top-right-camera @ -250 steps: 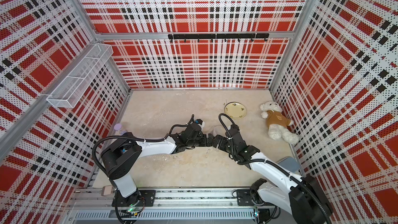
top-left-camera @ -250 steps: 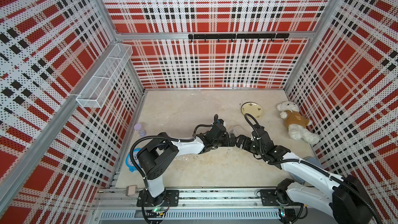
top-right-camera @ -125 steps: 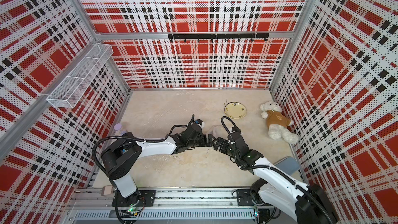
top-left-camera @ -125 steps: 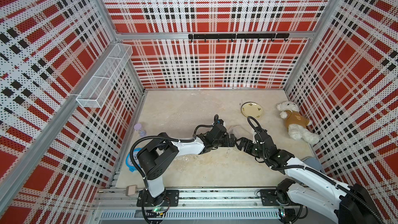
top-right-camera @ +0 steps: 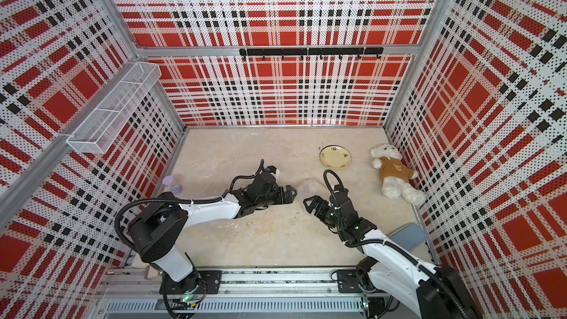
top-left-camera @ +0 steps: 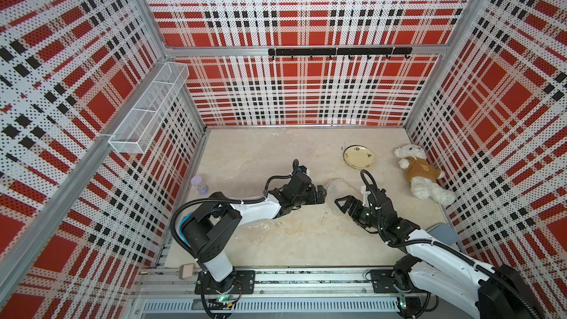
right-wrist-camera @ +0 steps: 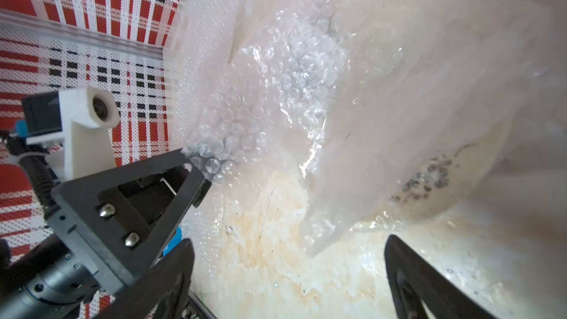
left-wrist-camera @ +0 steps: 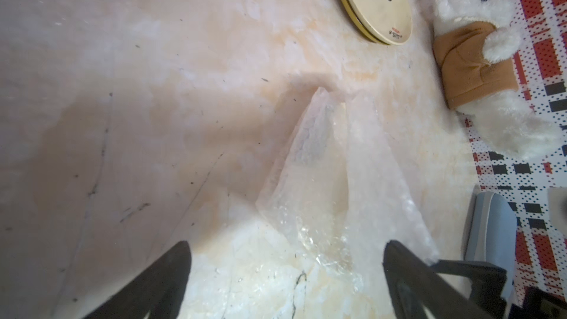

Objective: Unpack dinner plates from bubble wrap
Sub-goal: Unwrap the bubble wrap at the center of the board.

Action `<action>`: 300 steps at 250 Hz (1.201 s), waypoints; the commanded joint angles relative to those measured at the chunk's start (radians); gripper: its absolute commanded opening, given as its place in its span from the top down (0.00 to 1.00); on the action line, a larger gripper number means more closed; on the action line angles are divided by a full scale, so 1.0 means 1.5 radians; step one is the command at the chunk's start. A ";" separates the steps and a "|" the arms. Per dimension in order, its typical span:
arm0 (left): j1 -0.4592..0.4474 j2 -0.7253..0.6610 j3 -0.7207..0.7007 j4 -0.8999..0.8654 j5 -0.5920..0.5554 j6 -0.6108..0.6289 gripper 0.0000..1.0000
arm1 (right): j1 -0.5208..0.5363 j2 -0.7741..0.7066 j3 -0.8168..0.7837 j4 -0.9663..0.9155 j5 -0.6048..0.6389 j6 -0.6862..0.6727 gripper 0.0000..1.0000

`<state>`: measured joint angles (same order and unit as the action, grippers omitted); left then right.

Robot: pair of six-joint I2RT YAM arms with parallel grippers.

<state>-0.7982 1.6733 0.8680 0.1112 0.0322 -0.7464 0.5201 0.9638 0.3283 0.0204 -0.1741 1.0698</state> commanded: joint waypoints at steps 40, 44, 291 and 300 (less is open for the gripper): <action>0.008 -0.015 -0.021 -0.006 -0.006 0.014 0.01 | -0.016 0.041 0.027 0.072 -0.026 0.018 0.03; 0.009 -0.015 -0.022 -0.005 -0.007 0.014 0.01 | -0.016 0.045 0.027 0.078 -0.027 0.021 0.03; 0.017 0.009 -0.031 0.015 0.009 0.010 0.01 | 0.009 0.229 0.031 0.314 -0.052 0.054 0.06; 0.018 0.011 -0.029 0.015 0.010 0.010 0.01 | 0.010 0.238 0.035 0.313 -0.053 0.052 0.06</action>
<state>-0.7662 1.6764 0.8120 0.1127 0.0460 -0.7319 0.5220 1.2926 0.3515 0.4095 -0.2581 1.1500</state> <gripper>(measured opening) 0.993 0.940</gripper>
